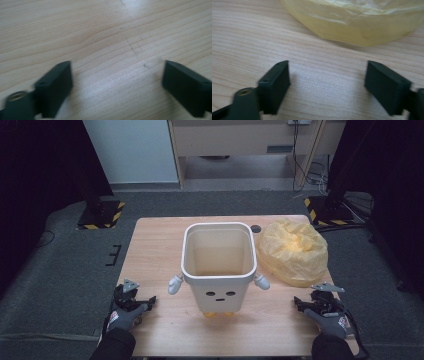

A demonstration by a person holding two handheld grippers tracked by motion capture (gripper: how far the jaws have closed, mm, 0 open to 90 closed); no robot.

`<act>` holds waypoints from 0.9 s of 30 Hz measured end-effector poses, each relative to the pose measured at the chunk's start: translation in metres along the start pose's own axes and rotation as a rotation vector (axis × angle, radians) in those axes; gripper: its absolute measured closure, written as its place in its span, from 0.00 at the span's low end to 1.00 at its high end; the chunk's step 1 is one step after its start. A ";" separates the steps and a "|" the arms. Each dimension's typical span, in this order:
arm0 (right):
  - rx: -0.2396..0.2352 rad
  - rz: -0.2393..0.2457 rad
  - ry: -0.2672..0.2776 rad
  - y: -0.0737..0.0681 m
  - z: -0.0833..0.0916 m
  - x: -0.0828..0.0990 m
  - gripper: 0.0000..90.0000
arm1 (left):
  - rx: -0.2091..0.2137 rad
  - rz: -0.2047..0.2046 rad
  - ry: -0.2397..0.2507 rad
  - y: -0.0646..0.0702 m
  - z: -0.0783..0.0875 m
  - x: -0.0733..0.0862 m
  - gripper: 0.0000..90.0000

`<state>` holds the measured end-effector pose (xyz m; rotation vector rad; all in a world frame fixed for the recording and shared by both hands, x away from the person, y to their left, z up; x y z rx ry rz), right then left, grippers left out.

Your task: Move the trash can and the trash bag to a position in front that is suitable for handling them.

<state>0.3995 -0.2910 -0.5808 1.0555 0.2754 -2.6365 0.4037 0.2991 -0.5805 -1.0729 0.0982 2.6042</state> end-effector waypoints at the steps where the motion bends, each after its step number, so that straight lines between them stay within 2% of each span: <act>1: 0.005 0.009 -0.001 0.001 0.002 0.000 0.28 | 0.007 0.012 -0.001 0.000 0.002 -0.001 0.23; 2: 0.005 0.009 -0.001 0.001 0.002 0.000 0.28 | 0.023 0.032 0.000 0.001 0.004 -0.002 0.23; 3: 0.018 0.023 0.002 0.002 0.003 -0.001 0.29 | 0.032 0.047 0.008 0.001 0.006 -0.003 0.28; 4: 0.024 0.026 0.013 0.003 0.004 -0.003 0.29 | 0.030 0.047 0.021 0.002 0.010 -0.006 0.30; 5: 0.005 0.002 0.053 0.002 0.008 -0.008 0.31 | 0.030 0.040 0.040 0.002 0.013 -0.009 0.32; 6: 0.001 -0.004 0.076 0.001 0.011 -0.011 0.33 | 0.033 0.042 0.100 0.004 0.023 -0.017 0.33; 7: 0.001 -0.004 0.076 0.001 0.011 -0.011 0.33 | 0.033 0.042 0.100 0.004 0.023 -0.017 0.33; 10: -0.011 -0.006 0.162 -0.002 0.021 -0.023 0.39 | 0.048 0.046 0.183 0.008 0.038 -0.027 0.36; 11: -0.024 -0.011 0.204 -0.006 0.028 -0.031 0.40 | 0.084 0.062 0.237 0.012 0.047 -0.034 0.38; 13: -0.032 -0.005 0.220 -0.008 0.032 -0.035 0.40 | 0.094 0.067 0.253 0.013 0.052 -0.036 0.38; 14: -0.043 0.008 0.263 -0.013 0.039 -0.044 0.41 | 0.107 0.079 0.290 0.015 0.062 -0.043 0.38; 15: -0.043 0.008 0.263 -0.013 0.039 -0.044 0.41 | 0.107 0.079 0.290 0.015 0.062 -0.043 0.38; 16: -0.054 0.018 0.282 -0.016 0.042 -0.049 0.41 | 0.109 0.081 0.309 0.016 0.067 -0.047 0.38; 17: -0.072 0.034 0.313 -0.023 0.049 -0.059 0.42 | 0.105 0.084 0.349 0.018 0.077 -0.054 0.38; 18: -0.072 0.034 0.313 -0.023 0.049 -0.059 0.42 | 0.105 0.084 0.349 0.018 0.077 -0.054 0.38; 21: -0.087 0.063 0.364 -0.035 0.059 -0.075 0.47 | 0.125 0.089 0.395 0.023 0.092 -0.063 0.39; 24: -0.104 0.081 0.370 -0.041 0.063 -0.079 0.48 | 0.133 0.074 0.423 0.029 0.104 -0.069 0.41; 27: -0.128 0.076 0.357 -0.046 0.069 -0.082 0.51 | 0.156 0.063 0.458 0.038 0.117 -0.077 0.41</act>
Point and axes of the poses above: each handheld gripper's, and its own axes: z roughly backward along the jaws, x roughly out of its underside, y roughly to its right, the point moved 7 cm from there along -z, roughly forward along the jaws, and after that the axes turned 5 degrees about -x, right-handed, at the moved point
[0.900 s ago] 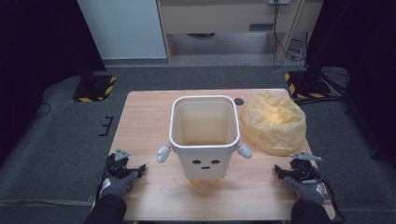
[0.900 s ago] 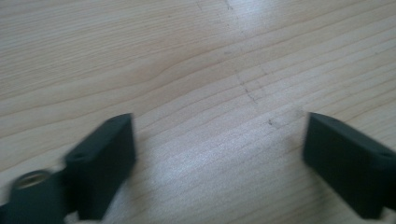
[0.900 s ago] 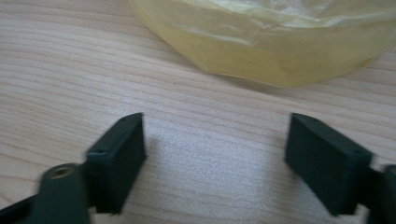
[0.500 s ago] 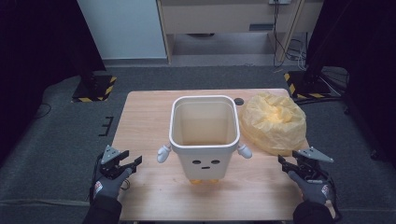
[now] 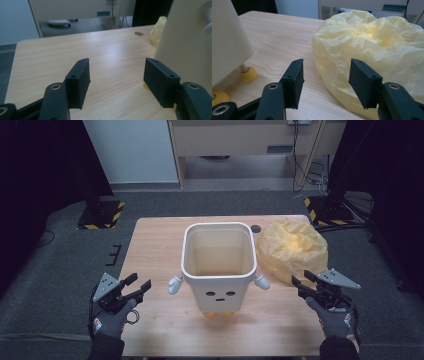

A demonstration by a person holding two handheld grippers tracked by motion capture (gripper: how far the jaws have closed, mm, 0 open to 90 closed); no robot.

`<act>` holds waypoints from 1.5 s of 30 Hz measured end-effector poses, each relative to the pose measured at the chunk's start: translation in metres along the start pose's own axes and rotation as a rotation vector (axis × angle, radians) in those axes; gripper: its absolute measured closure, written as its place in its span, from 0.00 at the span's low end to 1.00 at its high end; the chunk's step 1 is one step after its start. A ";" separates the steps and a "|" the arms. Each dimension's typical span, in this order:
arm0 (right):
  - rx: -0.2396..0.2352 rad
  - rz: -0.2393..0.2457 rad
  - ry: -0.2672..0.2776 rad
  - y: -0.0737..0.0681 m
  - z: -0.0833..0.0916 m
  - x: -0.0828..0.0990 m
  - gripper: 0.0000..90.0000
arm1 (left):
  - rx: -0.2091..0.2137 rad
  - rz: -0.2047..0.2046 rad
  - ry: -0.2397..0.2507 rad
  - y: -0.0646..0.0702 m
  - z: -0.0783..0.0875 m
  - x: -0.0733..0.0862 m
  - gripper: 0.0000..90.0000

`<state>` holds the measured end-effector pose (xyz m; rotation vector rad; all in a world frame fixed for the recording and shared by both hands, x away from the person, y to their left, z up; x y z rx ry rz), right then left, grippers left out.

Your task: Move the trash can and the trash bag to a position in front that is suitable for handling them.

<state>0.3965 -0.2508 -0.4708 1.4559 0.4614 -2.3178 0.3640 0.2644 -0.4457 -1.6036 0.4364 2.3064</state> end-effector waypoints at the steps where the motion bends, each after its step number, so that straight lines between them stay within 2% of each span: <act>1: -0.003 0.002 0.010 -0.002 0.001 -0.003 0.52 | 0.011 -0.007 0.008 0.005 0.003 -0.005 0.41; 7: -0.089 -0.019 0.099 -0.026 0.011 -0.031 0.51 | 0.065 -0.032 0.037 0.032 0.014 -0.024 0.41; 10: -0.140 0.000 0.133 -0.044 0.015 -0.047 0.48 | 0.091 -0.054 0.055 0.048 0.020 -0.033 0.41; 14: -0.194 0.031 0.143 -0.065 0.019 -0.060 0.45 | 0.122 -0.090 0.070 0.067 0.024 -0.041 0.39; 19: -0.271 0.052 0.149 -0.090 0.021 -0.070 0.43 | 0.140 -0.121 0.048 0.085 0.020 -0.038 0.39; 22: -0.289 0.062 0.122 -0.096 0.017 -0.067 0.43 | 0.145 -0.131 0.025 0.090 0.011 -0.030 0.39; 25: -0.302 0.066 0.073 -0.100 0.010 -0.058 0.46 | 0.150 -0.126 0.009 0.092 0.002 -0.023 0.44; 29: -0.322 0.094 0.015 -0.108 0.000 -0.048 0.55 | 0.147 -0.122 0.003 0.091 -0.005 -0.020 0.55; 32: -0.318 0.118 -0.012 -0.112 -0.006 -0.042 0.65 | 0.159 -0.115 0.001 0.091 -0.009 -0.019 0.63; 35: -0.321 0.127 -0.007 -0.114 -0.008 -0.041 0.69 | 0.173 -0.119 0.003 0.093 -0.010 -0.019 0.71; 45: -0.327 0.113 0.024 -0.118 -0.014 -0.041 0.69 | 0.136 -0.118 0.024 0.089 -0.002 -0.022 0.75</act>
Point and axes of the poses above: each handheld gripper's, and its own axes: z roughly backward along the jaws, x roughly out of its underside, y roughly to its right, the point moved 7 cm from there along -z, roughly forward along the jaws, and after that the axes turned 5 degrees about -x, right-handed, at the moved point
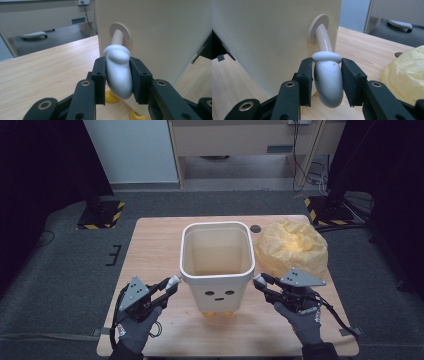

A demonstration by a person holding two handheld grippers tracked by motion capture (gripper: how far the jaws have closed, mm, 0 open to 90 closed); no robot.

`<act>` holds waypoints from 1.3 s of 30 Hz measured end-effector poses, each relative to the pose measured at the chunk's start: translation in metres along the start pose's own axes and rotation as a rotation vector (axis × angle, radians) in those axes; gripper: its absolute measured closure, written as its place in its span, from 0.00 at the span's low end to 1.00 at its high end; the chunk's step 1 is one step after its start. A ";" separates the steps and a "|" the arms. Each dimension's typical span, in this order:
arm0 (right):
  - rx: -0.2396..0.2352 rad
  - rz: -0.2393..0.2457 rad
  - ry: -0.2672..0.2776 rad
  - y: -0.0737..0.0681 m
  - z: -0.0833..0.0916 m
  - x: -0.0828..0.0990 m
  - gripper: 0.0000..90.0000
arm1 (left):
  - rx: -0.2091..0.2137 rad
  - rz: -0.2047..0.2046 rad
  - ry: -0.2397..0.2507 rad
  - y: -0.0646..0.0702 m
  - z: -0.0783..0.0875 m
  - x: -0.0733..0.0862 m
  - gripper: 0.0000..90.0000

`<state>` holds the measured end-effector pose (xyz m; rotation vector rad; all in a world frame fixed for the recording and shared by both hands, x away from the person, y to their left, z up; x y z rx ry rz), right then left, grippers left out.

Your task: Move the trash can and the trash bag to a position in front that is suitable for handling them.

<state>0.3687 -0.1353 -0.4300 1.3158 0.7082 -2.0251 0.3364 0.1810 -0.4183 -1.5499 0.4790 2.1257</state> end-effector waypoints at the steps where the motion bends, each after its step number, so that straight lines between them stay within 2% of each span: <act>1: 0.001 -0.003 0.003 0.000 -0.001 0.000 0.69 | 0.003 0.009 0.004 -0.001 0.001 0.001 0.75; 12: -0.011 -0.033 0.024 -0.001 -0.009 -0.002 0.69 | -0.008 0.011 0.004 -0.002 0.005 0.002 0.75; 17: -0.003 -0.023 0.026 0.000 -0.009 -0.002 0.69 | 0.012 0.027 0.016 -0.004 0.005 0.002 0.75; 20: -0.002 -0.042 0.020 0.001 -0.008 -0.003 0.63 | 0.023 0.033 0.053 -0.004 0.008 -0.003 0.70; 21: 0.005 -0.038 0.029 0.002 -0.007 -0.004 0.58 | 0.017 0.037 0.070 -0.006 0.012 -0.007 0.65; 23: 0.011 -0.046 0.049 0.005 -0.001 -0.008 0.56 | 0.019 0.060 0.113 -0.010 0.020 -0.016 0.59; 25: 0.031 -0.054 0.087 0.009 0.006 -0.015 0.51 | -0.001 0.070 0.141 -0.017 0.028 -0.024 0.53; 27: 0.069 -0.055 0.120 0.017 0.016 -0.021 0.48 | -0.033 0.078 0.147 -0.027 0.031 -0.025 0.50; 30: 0.165 -0.031 0.144 0.034 0.027 -0.024 0.44 | -0.085 0.095 0.112 -0.047 0.026 -0.012 0.43; 32: 0.236 -0.032 0.135 0.049 0.031 -0.019 0.45 | -0.121 0.119 0.051 -0.063 0.018 0.007 0.41; 35: 0.352 -0.081 0.128 0.082 0.037 -0.002 0.45 | -0.169 0.149 -0.041 -0.089 0.003 0.047 0.40; 37: 0.398 -0.093 0.102 0.097 0.037 0.010 0.45 | -0.196 0.170 -0.103 -0.101 -0.004 0.069 0.40; 39: 0.429 -0.116 0.077 0.111 0.034 0.023 0.45 | -0.195 0.203 -0.132 -0.107 -0.009 0.081 0.41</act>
Point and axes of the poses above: each handheld gripper's, and its own axes: z roughly backward along the jaws, x roughly out of its underside, y roughly to its right, the point moved 7 cm from there along -z, roughly forward along the jaws, and after that the axes turned 5 degrees about -x, right-handed, at the moved point
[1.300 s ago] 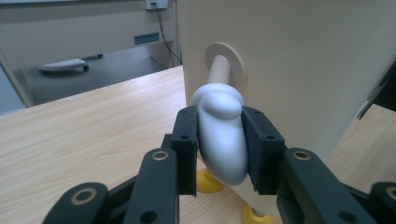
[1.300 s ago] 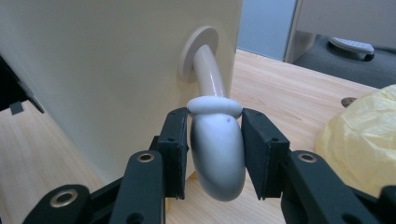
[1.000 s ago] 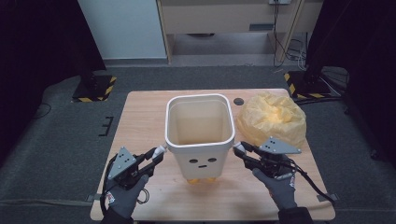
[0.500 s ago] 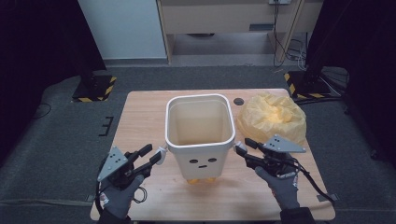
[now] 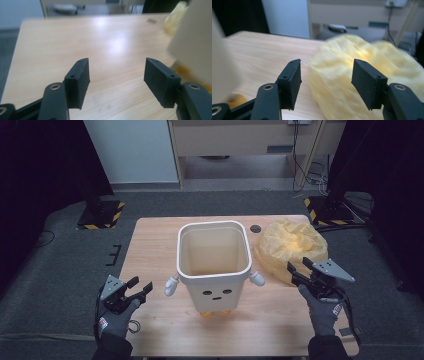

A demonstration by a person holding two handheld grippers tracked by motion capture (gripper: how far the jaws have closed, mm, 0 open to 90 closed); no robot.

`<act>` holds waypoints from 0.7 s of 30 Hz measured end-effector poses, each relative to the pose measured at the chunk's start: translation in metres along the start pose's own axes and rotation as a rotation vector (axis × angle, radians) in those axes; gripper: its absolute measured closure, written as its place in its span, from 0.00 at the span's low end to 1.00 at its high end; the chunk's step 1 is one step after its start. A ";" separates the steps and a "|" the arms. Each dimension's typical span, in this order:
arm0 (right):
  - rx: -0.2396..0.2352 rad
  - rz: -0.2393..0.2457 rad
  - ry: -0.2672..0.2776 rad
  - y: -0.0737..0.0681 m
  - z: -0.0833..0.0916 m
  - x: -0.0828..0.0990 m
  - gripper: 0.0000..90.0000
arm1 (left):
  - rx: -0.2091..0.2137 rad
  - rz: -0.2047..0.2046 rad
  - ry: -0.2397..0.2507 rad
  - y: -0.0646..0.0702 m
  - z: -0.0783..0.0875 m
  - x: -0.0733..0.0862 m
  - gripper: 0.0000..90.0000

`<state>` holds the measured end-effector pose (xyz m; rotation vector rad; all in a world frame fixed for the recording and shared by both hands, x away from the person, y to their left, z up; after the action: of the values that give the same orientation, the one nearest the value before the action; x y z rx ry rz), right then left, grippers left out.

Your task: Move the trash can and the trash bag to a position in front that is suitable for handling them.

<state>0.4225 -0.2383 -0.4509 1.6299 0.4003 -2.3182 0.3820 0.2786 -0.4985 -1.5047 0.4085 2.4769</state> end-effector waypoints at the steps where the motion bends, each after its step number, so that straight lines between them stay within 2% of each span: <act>1: 0.008 -0.008 -0.011 0.005 -0.004 0.005 0.45 | 0.000 0.014 -0.008 -0.003 -0.004 0.003 0.41; 3: 0.025 -0.019 -0.034 0.011 -0.012 0.010 0.45 | -0.013 0.003 -0.016 -0.007 -0.008 0.004 0.39; 6: 0.039 -0.036 -0.011 0.014 -0.025 0.004 0.44 | -0.020 -0.018 -0.043 -0.009 -0.014 0.010 0.37; 7: 0.045 -0.038 -0.004 0.014 -0.031 0.001 0.44 | -0.015 -0.005 -0.048 -0.008 -0.016 0.012 0.37; 11: 0.068 -0.032 -0.023 0.016 -0.054 -0.004 0.43 | -0.014 -0.007 -0.059 -0.008 -0.017 0.014 0.36; 14: 0.102 -0.019 -0.070 0.021 -0.074 -0.002 0.45 | -0.010 -0.001 -0.059 -0.008 -0.018 0.014 0.36; 17: 0.143 -0.012 -0.106 0.027 -0.086 0.002 0.48 | -0.008 -0.008 -0.063 -0.008 -0.018 0.015 0.36; 19: 0.165 -0.008 -0.147 0.029 -0.091 0.008 0.53 | -0.006 0.000 -0.059 -0.007 -0.018 0.015 0.36; 21: 0.185 0.026 -0.204 0.028 -0.091 0.018 0.63 | -0.007 -0.006 -0.062 -0.007 -0.017 0.016 0.36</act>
<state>0.5061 -0.2308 -0.4988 1.4449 0.1222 -2.5346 0.3917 0.2797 -0.5208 -1.4253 0.3848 2.5158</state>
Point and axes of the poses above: each handheld gripper's, and its own axes: z roughly backward along the jaws, x roughly out of its underside, y roughly to its right, the point moved 7 cm from there along -z, roughly forward along the jaws, and after that the axes turned 5 degrees about -x, right-handed, at the moved point
